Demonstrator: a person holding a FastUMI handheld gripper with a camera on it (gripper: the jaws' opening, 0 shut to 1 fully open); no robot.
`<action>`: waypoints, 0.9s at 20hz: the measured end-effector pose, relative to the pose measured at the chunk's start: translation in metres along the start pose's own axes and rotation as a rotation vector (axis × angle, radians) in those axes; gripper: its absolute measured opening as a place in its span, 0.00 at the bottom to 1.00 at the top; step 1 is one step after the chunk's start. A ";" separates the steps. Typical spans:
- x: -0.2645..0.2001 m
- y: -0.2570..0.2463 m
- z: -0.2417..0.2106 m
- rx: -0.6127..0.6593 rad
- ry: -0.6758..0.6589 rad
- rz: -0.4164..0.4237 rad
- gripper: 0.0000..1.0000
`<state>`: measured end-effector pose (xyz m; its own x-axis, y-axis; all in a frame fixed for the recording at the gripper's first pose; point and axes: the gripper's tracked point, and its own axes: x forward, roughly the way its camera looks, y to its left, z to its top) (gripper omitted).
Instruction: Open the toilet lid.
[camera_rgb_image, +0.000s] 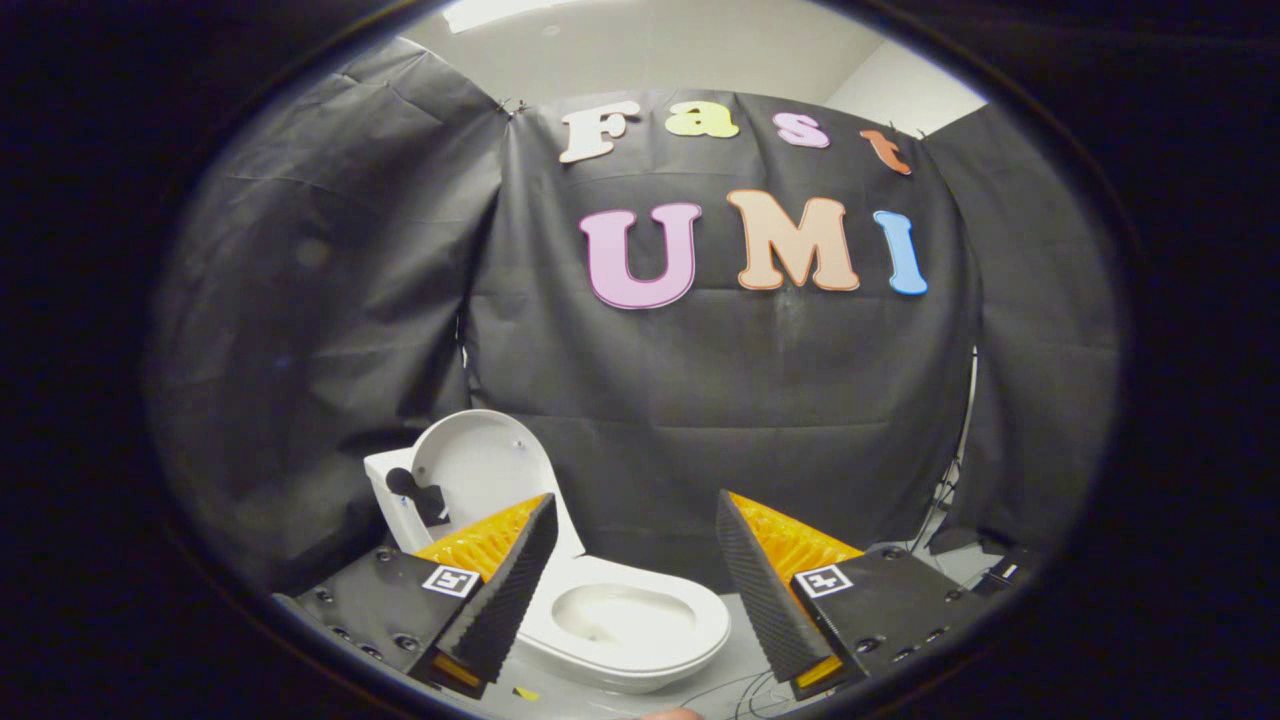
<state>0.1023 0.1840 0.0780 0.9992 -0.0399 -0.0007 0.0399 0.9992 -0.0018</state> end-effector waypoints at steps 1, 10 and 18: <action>-0.001 0.000 -0.002 0.001 0.006 -0.002 0.99; 0.002 -0.005 -0.015 0.020 0.025 -0.009 0.99; 0.003 -0.005 -0.018 0.022 0.029 -0.006 0.99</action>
<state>0.1055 0.1792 0.0597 0.9985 -0.0459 -0.0297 0.0464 0.9987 0.0197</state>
